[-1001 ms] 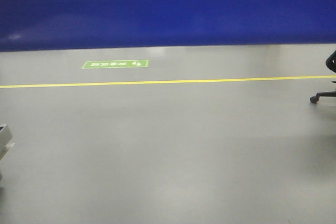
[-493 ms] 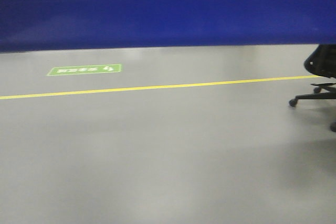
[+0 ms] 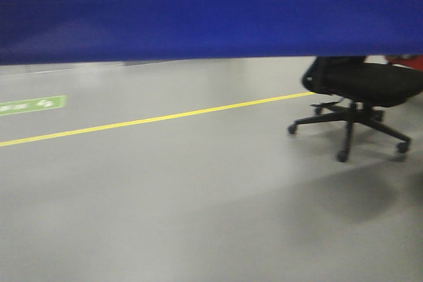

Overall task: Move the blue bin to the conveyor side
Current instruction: 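Carry the bin in both grippers past the red frame toward the table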

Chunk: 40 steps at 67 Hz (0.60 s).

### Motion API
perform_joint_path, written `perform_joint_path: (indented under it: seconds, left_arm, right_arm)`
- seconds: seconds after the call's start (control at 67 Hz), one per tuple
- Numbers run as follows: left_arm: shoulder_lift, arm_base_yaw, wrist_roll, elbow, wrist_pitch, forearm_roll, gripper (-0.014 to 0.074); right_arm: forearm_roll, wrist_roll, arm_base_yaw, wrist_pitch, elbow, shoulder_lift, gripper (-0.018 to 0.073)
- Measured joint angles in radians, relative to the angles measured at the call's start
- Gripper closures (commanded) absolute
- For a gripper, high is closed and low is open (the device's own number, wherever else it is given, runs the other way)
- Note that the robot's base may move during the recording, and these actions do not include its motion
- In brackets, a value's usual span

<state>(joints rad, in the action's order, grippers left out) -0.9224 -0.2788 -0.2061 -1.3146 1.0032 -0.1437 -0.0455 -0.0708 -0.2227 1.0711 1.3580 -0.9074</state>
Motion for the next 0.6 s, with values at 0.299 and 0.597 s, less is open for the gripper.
perform_joint_path:
  seconds: [0.299,0.597]
  left_arm:
    - [0.0,0.0,0.0,0.0,0.0,0.0,0.0605]
    - [0.0,0.0,0.0,0.0,0.0,0.0,0.0605]
  right_arm:
    - [0.0,0.0,0.0,0.0,0.0,0.0,0.0638]
    - [0.0,0.0,0.0,0.0,0.0,0.0,0.0638]
